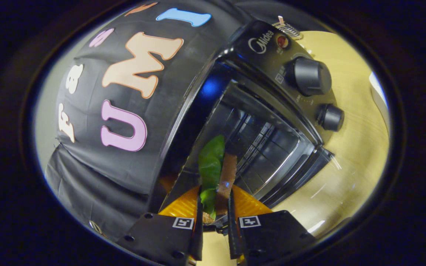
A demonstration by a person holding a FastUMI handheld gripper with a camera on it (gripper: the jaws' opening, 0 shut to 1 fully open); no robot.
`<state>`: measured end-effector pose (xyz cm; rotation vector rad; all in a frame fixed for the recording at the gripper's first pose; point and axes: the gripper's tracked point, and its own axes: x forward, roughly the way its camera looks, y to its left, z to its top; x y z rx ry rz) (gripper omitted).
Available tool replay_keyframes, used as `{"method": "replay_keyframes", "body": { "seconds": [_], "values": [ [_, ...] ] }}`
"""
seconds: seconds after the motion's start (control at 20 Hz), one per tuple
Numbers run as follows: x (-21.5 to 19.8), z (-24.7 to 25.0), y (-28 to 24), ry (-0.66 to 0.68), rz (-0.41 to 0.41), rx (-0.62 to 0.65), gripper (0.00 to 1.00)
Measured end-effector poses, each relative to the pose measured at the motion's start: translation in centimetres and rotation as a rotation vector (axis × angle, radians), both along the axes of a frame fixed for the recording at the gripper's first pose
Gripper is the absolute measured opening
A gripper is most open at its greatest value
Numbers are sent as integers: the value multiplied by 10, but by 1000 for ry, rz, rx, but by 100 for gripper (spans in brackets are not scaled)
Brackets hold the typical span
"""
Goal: Open the toaster oven, put the food inside, and close the toaster oven door.
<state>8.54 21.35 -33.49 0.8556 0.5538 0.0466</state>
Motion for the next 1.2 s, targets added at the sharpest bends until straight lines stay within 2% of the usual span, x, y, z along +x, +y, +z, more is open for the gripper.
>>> {"method": "replay_keyframes", "body": {
  "seconds": [0.55, 0.7, 0.85, 1.0, 1.2],
  "values": [
    [5, -13, -6, 9, -3, -149, 39],
    [0, -10, -10, 43, 20, -236, 60],
    [-14, -1, -22, 76, -1, -280, 82],
    [-34, 13, -33, 63, 1, -330, 87],
    [-79, 31, -42, 60, 59, -395, 95]
  ]
}}
